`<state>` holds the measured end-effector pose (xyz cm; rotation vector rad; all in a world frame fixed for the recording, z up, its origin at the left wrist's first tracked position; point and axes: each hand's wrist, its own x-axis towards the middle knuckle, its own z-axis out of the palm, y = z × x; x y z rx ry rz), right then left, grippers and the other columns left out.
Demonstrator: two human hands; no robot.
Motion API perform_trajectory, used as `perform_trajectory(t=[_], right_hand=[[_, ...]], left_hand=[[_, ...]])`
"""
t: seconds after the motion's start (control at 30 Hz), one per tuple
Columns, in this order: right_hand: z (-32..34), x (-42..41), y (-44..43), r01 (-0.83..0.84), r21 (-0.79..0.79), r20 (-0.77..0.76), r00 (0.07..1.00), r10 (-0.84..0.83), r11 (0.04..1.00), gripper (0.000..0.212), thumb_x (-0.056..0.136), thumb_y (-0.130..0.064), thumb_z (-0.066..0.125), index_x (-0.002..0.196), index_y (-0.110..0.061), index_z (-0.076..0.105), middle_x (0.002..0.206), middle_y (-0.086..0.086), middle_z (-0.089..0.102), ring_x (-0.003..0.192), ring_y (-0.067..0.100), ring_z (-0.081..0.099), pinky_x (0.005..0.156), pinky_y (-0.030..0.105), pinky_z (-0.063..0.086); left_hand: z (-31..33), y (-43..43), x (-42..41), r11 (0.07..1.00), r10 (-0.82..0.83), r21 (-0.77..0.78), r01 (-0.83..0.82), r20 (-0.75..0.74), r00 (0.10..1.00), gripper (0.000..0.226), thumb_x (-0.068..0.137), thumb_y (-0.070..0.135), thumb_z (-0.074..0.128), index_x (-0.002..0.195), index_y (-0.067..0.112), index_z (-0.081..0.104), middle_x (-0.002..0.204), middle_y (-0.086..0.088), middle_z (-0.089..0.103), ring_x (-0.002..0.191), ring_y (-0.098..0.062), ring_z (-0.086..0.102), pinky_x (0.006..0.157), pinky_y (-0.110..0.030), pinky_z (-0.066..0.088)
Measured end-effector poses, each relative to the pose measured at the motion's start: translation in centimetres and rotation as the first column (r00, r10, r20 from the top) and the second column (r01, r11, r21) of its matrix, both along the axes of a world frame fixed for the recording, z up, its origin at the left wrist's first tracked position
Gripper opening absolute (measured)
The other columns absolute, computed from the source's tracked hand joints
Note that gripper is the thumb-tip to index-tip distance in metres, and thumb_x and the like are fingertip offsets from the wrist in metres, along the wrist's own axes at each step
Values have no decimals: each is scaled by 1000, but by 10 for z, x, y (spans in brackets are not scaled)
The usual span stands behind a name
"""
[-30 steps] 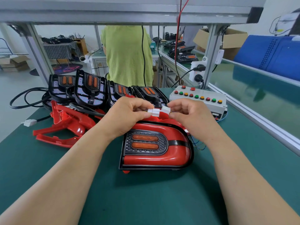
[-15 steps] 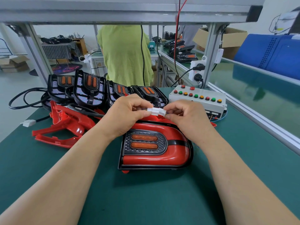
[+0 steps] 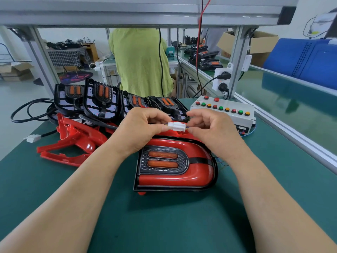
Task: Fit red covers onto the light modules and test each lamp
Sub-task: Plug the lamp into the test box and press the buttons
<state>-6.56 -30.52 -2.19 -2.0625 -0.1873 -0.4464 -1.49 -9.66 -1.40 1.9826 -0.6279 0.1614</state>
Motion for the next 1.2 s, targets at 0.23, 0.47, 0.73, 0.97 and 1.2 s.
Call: perform_trajectory(t=[0.23,0.47,0.73,0.97,1.2], right_hand=[[2,-2,5,17,21,-2,1000,-17,1000,40,81,-5,79,107,-32,65,80,-14,74,79,-4,67,77,6,48],[2,-3,8,22,-3,6,1000,-22,1000,40,81,-5,79,109,-30,65,82,-12,74,79,-5,66,78,5,47],[0,-2,10,30,-16,-9,999,-31,999,36,83,-5,77,109,-29,70,84,-10,75,83,2,68,88,23,53],[-2,-3,24,-9,-8,-48,999,9,1000,32,78,-5,80,100,-26,72,78,-6,73,71,4,65,74,14,50],[-2,3,11,53,156,-17,999,-51,986,45,78,0,78,110,-29,65,72,-9,73,67,-3,64,74,11,48]], left_hand=[[-2,1,1,1000,1,-8,-1,27,1000,27,78,7,81,82,33,75,83,11,74,77,-3,68,74,-14,52],[-3,0,-1,1000,6,0,-6,30,1000,25,78,4,80,85,28,75,82,12,73,76,-2,67,73,-12,50],[-6,-2,-1,1000,13,16,-14,47,999,27,79,5,79,85,31,74,83,14,72,79,-2,67,75,-13,51],[5,-10,-4,989,-61,-130,66,42,997,23,77,2,80,83,23,74,79,6,75,74,-5,68,73,-18,53],[14,-14,-3,996,-27,-80,38,137,990,21,82,10,78,86,30,75,83,9,74,78,-7,68,76,-17,53]])
